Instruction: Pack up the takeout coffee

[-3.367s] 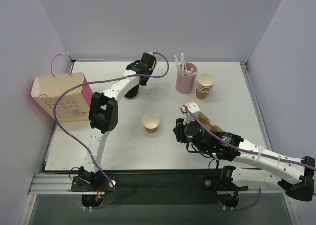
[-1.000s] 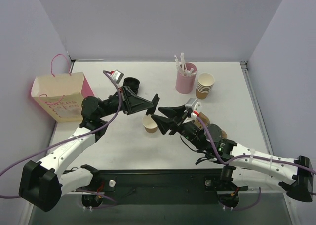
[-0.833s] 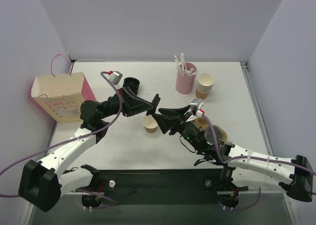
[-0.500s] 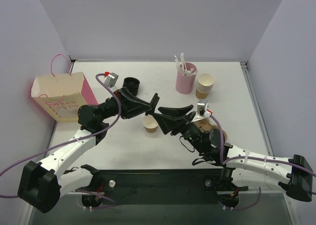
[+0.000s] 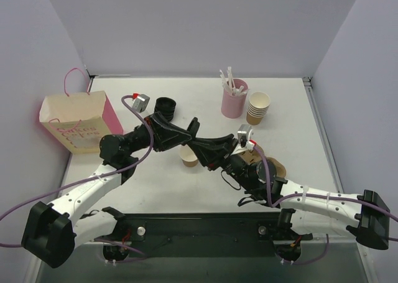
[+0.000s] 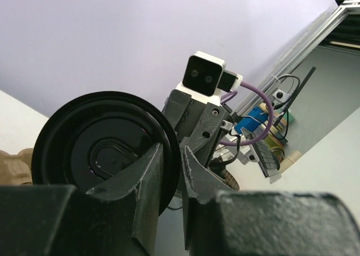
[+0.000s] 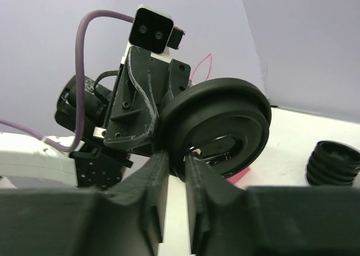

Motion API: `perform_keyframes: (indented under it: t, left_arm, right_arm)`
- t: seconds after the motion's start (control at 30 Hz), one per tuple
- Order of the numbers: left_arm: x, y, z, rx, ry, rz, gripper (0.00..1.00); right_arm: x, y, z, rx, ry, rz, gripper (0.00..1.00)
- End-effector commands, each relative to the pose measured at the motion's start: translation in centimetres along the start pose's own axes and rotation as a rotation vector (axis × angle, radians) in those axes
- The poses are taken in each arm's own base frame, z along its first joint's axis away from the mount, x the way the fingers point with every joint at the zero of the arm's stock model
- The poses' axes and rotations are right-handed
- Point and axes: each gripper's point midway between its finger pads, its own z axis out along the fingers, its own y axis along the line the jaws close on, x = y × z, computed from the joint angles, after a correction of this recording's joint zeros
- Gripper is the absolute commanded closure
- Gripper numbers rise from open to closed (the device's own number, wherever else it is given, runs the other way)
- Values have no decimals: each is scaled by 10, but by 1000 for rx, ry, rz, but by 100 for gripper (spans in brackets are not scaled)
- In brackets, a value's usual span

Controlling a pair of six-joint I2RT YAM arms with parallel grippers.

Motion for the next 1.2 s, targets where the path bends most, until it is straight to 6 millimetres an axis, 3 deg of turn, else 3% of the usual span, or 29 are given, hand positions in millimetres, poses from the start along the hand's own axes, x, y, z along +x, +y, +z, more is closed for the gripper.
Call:
perform_keyframes:
  t: [0.0,0.07,0.17,0.3,0.33,0.37,0.4,0.43,0.47,0.5,0.53,0.57,0.6,0.67,0.7,0.77,0.8,0.97,1.0,1.07,1.13,1.17]
  left_arm:
    - [-2,-18,-1,52,-21,46,72]
    - [-1,-17,-1,50,-16,55,71]
    - [0,-9,-2,16,-6,70,54]
    - [-7,23,-9,-138,11,69,21]
    - [-17,29,-15,-186,-9,88,14]
    - [-26,37,-18,-238,-23,144,13]
    - [-23,58,-29,-349,-11,95,11]
    - [-29,65,-37,-414,-23,115,8]
    - [-42,81,-51,-519,-58,189,6]
    - [-42,94,-66,-632,-50,160,5]
    - [-46,97,-77,-688,-48,225,3]
    - [-53,103,-90,-761,-68,247,3]
    - [-52,114,-109,-879,-75,226,3]
    - [-57,115,-130,-986,-80,297,3]
    - [-54,122,-148,-1085,-85,295,3]
    - [-54,117,-162,-1143,-69,360,3]
    - [-49,118,-172,-1186,-51,357,3]
    - [-35,108,-199,-1256,-40,444,3]
    - [-35,100,-202,-1250,-64,470,3]
    - [-26,105,-215,-1281,-70,477,3]
    - [-29,94,-216,-1269,-104,520,3]
    - [-32,90,-217,-1272,-120,536,3]
  right_arm:
    - [-36,14,9,-43,-115,-4,97]
    - [-33,9,8,-24,-109,-11,100]
    - [-29,4,3,-4,-81,-39,100]
    - [-2,-15,-10,88,169,-144,100]
    - [4,-22,-14,125,227,-169,100]
    - [6,-29,-16,160,277,-197,100]
    - [31,-46,-31,217,423,-246,100]
    - [18,-47,-27,250,437,-261,100]
    - [21,-54,-30,275,488,-278,100]
    - [43,-76,-46,345,630,-305,100]
    - [30,-77,-40,365,644,-296,100]
    - [47,-80,-42,352,737,-278,100]
    - [53,-91,-53,383,823,-273,100]
    - [49,-90,-46,377,871,-273,100]
    - [65,-98,-54,397,967,-298,100]
    - [62,-96,-43,393,1001,-306,100]
    - [79,-103,-48,405,1083,-313,100]
    - [112,-114,-39,417,1223,-316,100]
    - [112,-113,-31,414,1221,-314,100]
    - [130,-119,-31,416,1293,-321,100]
    - [133,-120,-21,418,1303,-323,100]
    - [145,-125,-24,427,1348,-327,100]
